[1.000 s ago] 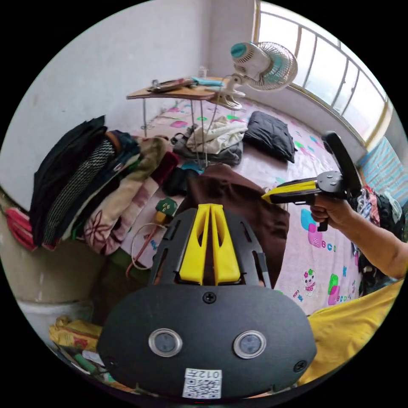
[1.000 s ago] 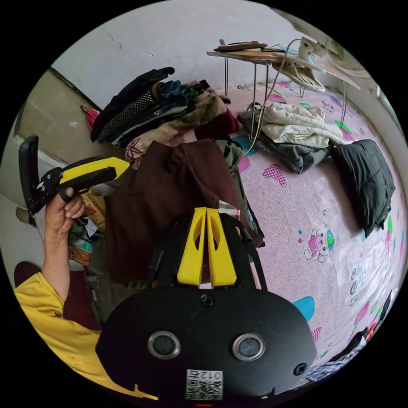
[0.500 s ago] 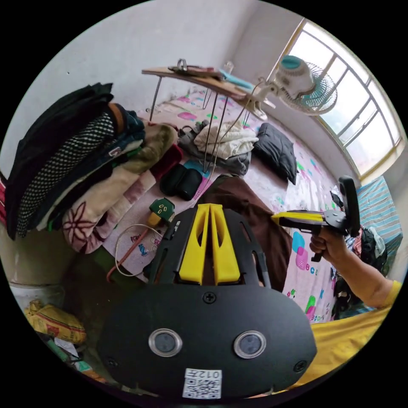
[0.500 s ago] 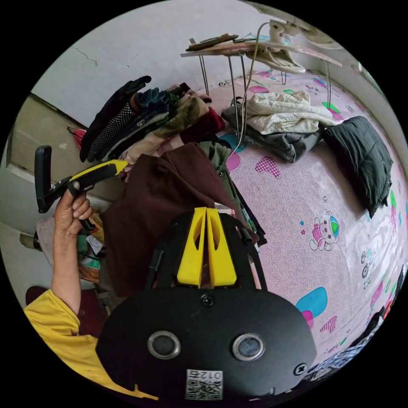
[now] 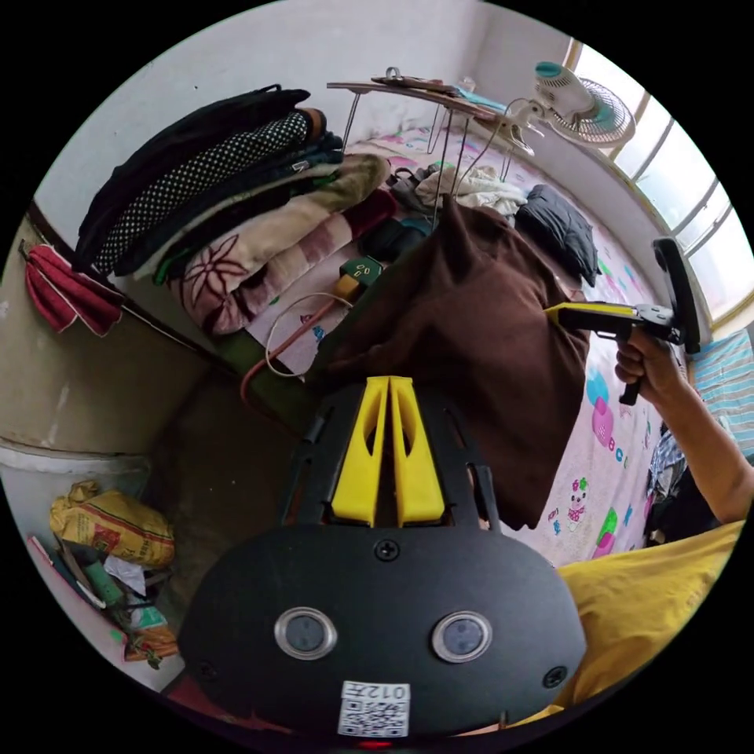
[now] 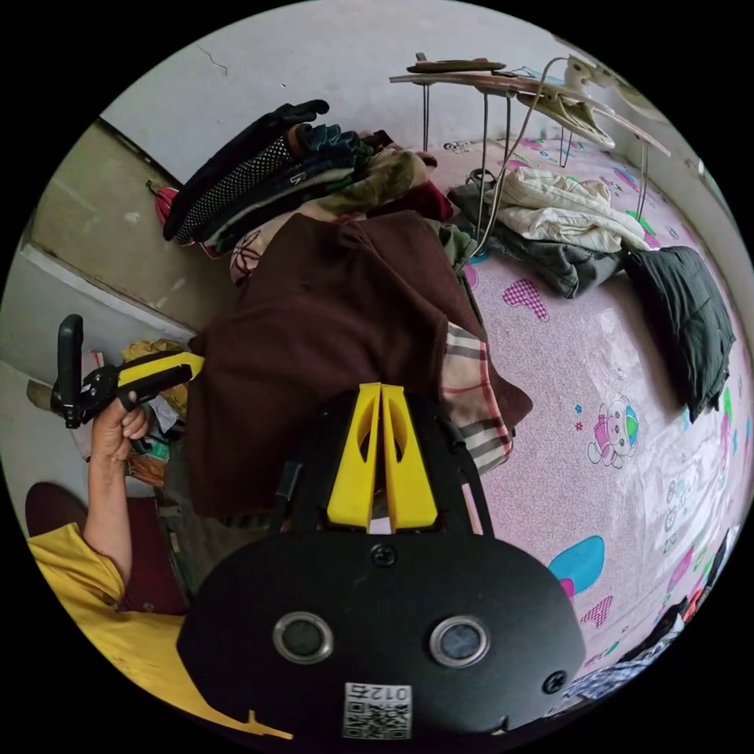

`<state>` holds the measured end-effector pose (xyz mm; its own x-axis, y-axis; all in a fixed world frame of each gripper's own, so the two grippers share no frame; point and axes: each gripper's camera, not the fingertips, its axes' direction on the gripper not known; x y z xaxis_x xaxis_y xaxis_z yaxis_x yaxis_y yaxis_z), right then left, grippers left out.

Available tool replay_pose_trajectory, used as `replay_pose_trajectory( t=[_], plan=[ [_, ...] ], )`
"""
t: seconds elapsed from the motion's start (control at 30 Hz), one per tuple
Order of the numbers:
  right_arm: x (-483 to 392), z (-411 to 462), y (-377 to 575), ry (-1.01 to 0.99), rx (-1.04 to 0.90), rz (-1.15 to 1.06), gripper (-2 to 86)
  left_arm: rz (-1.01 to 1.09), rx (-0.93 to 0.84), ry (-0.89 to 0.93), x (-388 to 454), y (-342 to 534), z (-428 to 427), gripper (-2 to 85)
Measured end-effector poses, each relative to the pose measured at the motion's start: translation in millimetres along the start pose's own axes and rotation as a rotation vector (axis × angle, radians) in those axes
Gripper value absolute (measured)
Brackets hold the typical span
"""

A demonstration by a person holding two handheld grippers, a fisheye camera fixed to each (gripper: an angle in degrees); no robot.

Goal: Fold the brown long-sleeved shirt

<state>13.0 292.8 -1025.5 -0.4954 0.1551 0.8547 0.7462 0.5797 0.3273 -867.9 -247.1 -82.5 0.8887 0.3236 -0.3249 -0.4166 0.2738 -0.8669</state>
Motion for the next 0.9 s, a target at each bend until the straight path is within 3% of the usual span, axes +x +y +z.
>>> replay_pose_trajectory(
  t=[0.17, 0.27, 0.4, 0.57, 0.9],
  plan=[
    [-8, -30, 23, 0.031, 0.046, 0.011, 0.0, 0.01, 0.087, -0.088, 23, 0, -9, 0.3],
    [-26, -52, 45, -0.055, 0.111, -0.034, 0.0, 0.1, 0.14, -0.057, 52, -10, -7, 0.3],
    [-55, -54, 71, -0.067, 0.105, -0.131, 0.0, 0.173, 0.095, -0.043, 80, -32, 29, 0.3],
    [-76, -30, 88, 0.071, -0.021, -0.229, 0.0, 0.192, 0.015, -0.089, 99, -43, 87, 0.0],
    [-97, -49, 123, 0.191, 0.049, -0.279, 0.5, 0.178, 0.081, -0.061, 140, -37, 159, -0.1]
  ],
)
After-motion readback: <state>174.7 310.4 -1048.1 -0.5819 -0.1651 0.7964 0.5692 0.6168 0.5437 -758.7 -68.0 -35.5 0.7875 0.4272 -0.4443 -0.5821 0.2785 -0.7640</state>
